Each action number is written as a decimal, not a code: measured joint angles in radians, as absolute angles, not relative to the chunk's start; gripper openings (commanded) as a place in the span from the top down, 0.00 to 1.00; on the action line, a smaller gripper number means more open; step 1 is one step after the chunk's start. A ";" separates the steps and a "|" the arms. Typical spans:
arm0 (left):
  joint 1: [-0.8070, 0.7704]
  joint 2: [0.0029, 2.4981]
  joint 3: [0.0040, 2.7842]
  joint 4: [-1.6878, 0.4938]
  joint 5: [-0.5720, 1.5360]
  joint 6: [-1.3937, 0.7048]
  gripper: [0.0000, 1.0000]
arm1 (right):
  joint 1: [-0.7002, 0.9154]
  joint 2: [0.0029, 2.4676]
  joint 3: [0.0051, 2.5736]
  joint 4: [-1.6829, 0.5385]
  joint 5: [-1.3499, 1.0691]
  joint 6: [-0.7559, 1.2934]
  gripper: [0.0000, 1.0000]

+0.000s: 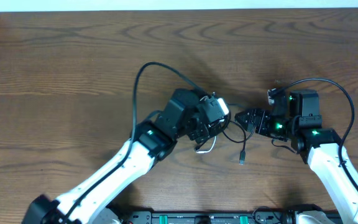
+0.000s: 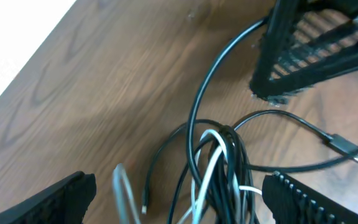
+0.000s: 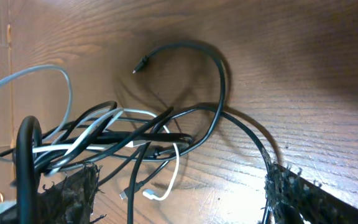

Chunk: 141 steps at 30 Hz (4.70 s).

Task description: Untangle cables

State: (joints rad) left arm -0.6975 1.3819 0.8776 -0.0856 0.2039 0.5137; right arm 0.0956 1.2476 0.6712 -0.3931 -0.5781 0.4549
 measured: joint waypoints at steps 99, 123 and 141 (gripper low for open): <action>-0.698 1.163 0.878 -0.052 0.212 0.475 0.92 | 0.311 1.248 0.671 -0.152 -0.636 0.004 0.67; -0.698 1.163 0.878 -0.072 0.212 0.474 0.92 | 0.361 1.248 0.671 -0.143 -0.633 0.053 0.99; -0.698 1.163 0.878 -0.157 0.212 0.468 0.22 | 0.337 1.248 0.671 0.133 -0.872 0.270 0.99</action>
State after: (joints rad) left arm -0.6975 1.1629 0.8776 -0.1570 0.2115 0.4679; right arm 0.3374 1.2476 0.6708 0.1326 -0.8722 0.2699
